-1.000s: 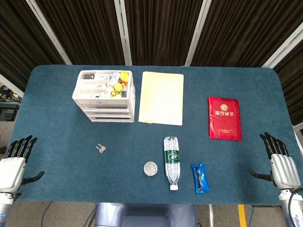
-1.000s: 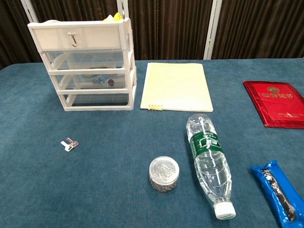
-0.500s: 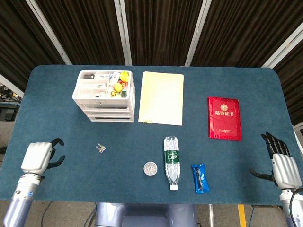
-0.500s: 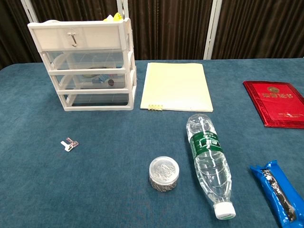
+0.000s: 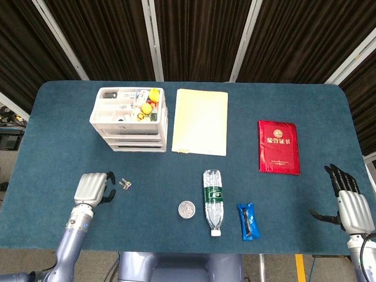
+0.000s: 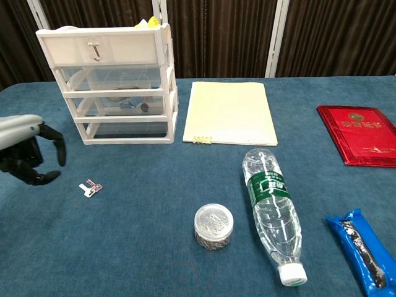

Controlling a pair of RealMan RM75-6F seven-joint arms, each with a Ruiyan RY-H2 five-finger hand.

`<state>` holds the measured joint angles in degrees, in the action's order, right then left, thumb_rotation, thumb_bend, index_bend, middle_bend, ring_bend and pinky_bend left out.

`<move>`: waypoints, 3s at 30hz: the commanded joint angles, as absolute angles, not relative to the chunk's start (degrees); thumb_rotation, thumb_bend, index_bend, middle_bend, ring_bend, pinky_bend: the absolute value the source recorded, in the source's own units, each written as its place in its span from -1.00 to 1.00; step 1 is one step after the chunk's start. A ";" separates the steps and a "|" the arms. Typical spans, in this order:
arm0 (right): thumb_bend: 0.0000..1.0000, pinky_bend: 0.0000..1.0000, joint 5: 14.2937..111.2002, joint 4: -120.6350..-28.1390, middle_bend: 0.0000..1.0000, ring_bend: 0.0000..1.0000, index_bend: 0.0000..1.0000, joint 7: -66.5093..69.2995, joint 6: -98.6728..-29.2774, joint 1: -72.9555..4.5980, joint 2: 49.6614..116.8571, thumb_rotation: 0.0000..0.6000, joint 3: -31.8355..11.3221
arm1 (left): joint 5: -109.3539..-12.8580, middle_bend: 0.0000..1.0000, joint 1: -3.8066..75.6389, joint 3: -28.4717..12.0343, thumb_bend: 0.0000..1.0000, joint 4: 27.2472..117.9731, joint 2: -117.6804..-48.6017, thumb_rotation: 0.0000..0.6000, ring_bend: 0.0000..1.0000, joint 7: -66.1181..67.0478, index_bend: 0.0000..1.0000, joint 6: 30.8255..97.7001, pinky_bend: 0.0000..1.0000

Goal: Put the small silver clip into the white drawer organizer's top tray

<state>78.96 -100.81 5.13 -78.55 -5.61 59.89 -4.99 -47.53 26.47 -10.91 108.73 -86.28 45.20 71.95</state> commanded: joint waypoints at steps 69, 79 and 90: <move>-1.00 -1.00 78.73 -101.28 -1.00 -1.00 -0.98 6.27 -79.08 -5.43 59.65 1.00 -5.50 | -39.24 1.00 35.12 -9.95 -0.26 89.12 -103.06 1.00 1.00 48.83 0.10 74.26 0.77; -1.00 -1.00 78.72 -101.30 -1.00 -1.00 -0.98 6.28 -79.25 -5.36 59.68 1.00 -5.54 | -39.67 1.00 35.10 -9.38 -0.18 88.58 -103.48 1.00 1.00 48.92 0.14 74.00 0.77; -1.00 -1.00 78.52 -101.27 -1.00 -1.00 -0.98 6.13 -79.35 -5.36 59.76 1.00 -5.69 | -40.07 1.00 35.08 -9.41 -0.12 88.47 -103.49 1.00 1.00 48.64 0.15 73.74 0.77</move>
